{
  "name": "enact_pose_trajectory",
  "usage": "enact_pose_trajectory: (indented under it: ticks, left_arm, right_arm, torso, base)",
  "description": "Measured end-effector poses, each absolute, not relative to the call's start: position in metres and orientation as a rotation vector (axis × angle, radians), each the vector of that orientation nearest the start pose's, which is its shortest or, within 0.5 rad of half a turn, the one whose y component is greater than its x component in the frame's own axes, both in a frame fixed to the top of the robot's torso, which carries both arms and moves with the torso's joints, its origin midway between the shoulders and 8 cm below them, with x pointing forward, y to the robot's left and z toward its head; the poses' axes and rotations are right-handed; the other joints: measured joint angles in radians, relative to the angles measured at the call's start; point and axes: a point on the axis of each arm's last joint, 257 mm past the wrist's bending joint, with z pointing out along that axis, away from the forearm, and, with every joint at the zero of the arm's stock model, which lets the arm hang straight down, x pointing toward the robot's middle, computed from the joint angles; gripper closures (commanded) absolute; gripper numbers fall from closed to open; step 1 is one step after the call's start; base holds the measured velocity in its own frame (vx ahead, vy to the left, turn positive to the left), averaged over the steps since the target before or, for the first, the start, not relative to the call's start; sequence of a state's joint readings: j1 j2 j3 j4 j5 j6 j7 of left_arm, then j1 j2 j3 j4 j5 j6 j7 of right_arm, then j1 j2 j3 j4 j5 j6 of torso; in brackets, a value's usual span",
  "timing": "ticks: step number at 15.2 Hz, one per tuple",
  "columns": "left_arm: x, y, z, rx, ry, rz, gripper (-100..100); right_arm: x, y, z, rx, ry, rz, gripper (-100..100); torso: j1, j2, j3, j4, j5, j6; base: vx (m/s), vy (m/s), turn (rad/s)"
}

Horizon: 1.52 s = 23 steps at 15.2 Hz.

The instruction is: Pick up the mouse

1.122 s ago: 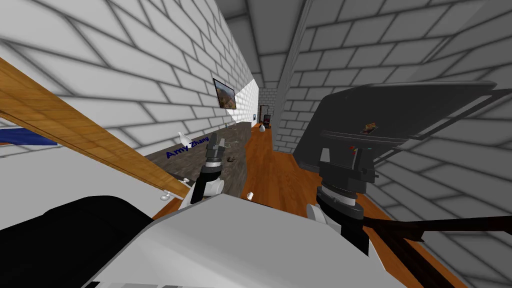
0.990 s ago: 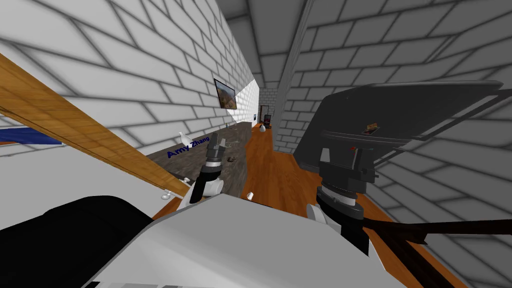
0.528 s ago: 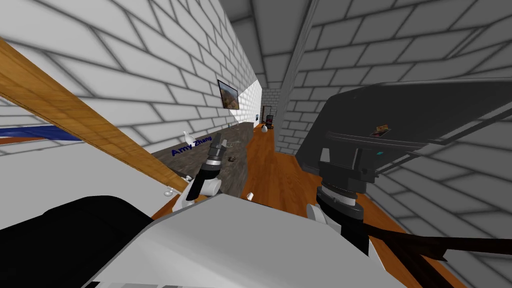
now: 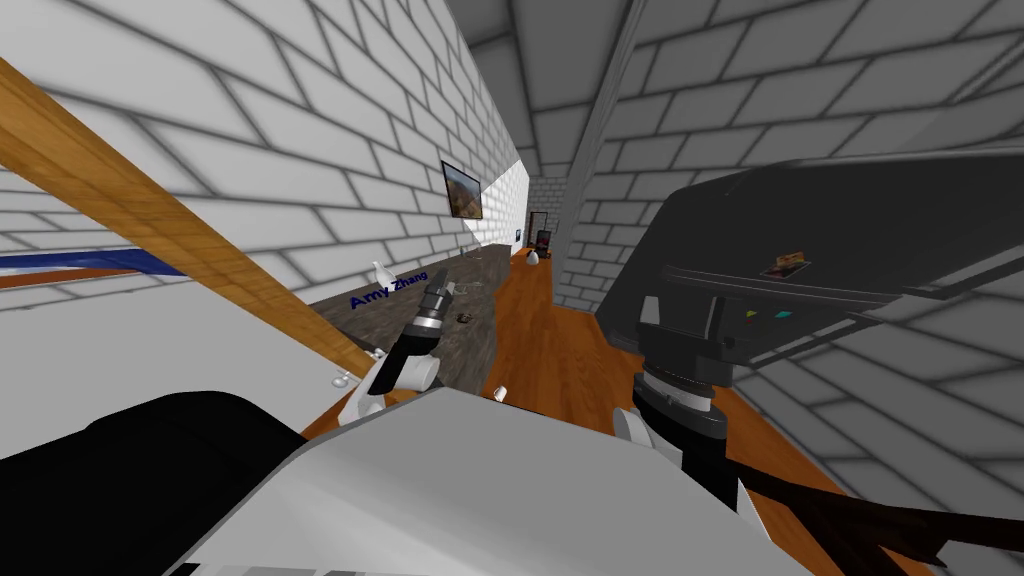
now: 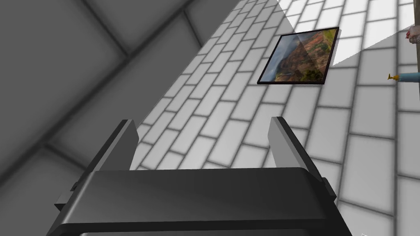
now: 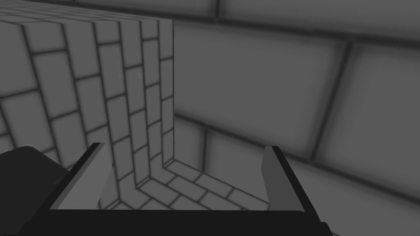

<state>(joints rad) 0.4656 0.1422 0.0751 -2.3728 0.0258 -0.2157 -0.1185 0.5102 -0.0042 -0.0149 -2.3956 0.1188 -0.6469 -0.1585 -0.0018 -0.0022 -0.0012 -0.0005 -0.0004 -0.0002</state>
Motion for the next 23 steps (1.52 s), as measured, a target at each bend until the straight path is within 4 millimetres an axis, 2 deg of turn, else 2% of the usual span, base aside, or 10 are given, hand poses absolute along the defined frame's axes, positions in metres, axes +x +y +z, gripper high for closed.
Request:
enact_pose_trajectory:
  ticks: [13,23]
  left_arm:
    - [0.391,0.314,-0.010,-0.779,0.982,-1.004,-100]
    - [0.401,0.333,-0.048,-0.920,1.100,-0.914,-100]
  right_arm:
    - [0.291,-0.253,0.093,0.418,0.493,1.415,0]
    - [0.291,-0.253,0.093,0.418,0.493,1.415,0]
  torso:
    - [0.000,-0.001,0.000,0.000,0.000,0.000]
    - [0.000,-0.001,-0.001,0.000,0.000,0.000]
  base:
    - [0.030,-0.027,0.068]
    - [0.038,-0.026,0.060]
